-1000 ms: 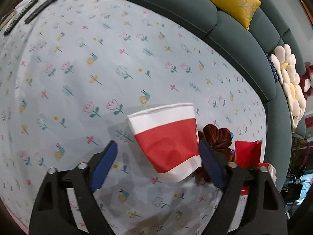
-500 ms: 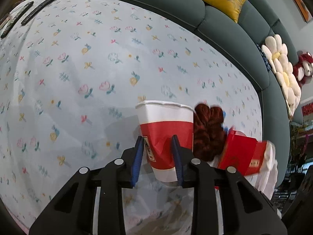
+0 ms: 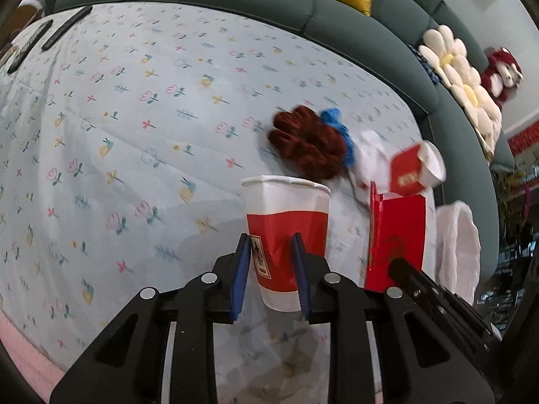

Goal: Collect trash
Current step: 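Grasp the red-white paper cup with the left gripper while right grasps the red box, then carry the paper cup and red box over the wastebasket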

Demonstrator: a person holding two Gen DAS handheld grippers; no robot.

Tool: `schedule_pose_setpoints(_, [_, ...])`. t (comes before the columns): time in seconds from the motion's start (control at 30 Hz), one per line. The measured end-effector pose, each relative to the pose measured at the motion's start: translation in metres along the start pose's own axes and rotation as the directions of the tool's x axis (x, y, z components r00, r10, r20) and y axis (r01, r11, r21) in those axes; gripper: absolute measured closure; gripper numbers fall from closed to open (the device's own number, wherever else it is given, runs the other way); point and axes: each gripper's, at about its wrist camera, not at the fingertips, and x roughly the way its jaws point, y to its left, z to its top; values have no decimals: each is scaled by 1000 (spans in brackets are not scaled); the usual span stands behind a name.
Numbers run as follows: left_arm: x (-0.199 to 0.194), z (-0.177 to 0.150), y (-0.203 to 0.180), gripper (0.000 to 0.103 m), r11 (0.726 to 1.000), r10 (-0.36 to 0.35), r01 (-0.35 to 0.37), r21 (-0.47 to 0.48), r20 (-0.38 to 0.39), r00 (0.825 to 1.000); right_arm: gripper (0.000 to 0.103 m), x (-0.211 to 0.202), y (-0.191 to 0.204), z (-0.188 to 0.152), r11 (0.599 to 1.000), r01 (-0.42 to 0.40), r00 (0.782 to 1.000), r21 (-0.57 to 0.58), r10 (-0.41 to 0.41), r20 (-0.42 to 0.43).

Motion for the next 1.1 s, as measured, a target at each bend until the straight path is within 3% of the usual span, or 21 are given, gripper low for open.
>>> schedule_pose_setpoints(0.37, [-33, -21, -67, 79, 989, -37, 28, 143, 59, 998, 102, -52, -49, -17, 998, 10, 995, 68, -17, 96])
schedule_pose_setpoints(0.57, [-43, -31, -118, 79, 968, -59, 35, 250, 88, 994, 102, -83, -83, -21, 994, 23, 986, 105, -40, 160])
schedule_pose_setpoints(1.1, [-41, -56, -261, 79, 874, -180, 128, 468, 69, 981, 102, -139, -211, -28, 949, 65, 954, 308, -150, 259])
